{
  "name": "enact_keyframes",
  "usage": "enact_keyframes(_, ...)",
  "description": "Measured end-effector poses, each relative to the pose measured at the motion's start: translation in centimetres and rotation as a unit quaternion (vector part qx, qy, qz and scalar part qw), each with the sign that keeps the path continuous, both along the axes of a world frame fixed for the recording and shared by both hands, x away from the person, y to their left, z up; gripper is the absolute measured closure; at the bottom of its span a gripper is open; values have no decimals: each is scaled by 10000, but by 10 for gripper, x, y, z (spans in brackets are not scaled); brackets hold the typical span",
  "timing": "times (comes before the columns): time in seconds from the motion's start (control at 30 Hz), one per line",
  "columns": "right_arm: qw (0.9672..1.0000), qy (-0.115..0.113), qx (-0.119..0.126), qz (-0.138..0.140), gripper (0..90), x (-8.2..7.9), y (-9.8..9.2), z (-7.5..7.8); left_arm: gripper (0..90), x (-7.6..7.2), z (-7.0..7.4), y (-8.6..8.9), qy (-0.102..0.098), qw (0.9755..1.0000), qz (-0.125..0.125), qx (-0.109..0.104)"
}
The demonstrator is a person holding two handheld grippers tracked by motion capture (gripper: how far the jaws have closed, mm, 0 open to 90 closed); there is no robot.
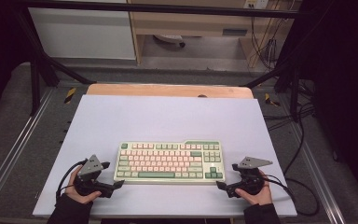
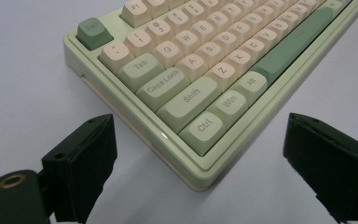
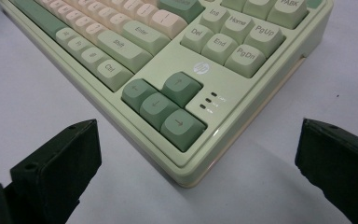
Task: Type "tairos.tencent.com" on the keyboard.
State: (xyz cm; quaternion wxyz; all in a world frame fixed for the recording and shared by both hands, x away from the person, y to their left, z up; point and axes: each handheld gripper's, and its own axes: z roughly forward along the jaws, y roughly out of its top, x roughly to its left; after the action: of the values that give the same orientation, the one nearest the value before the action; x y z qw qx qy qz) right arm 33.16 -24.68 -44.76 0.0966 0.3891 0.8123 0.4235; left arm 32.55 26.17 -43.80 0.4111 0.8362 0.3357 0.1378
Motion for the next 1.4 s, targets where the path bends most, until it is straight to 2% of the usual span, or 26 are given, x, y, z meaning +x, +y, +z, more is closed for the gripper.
enact_keyframes(0.53,10000,25,-42,-13,8,0,1,-1,100,-2,5,-4,-35,10000,-4,-9)
enact_keyframes(0.73,10000,45,-50,-24,8,0,1,-1,127,-3,9,-9,-83,9999,31,-64)
enact_keyframes(1.07,10000,34,-58,-11,8,0,1,-1,243,-1,16,-16,-94,9998,84,-124)
enact_keyframes(1.4,10000,31,-60,-15,8,0,1,-1,428,1,19,-29,-94,9999,52,-84)
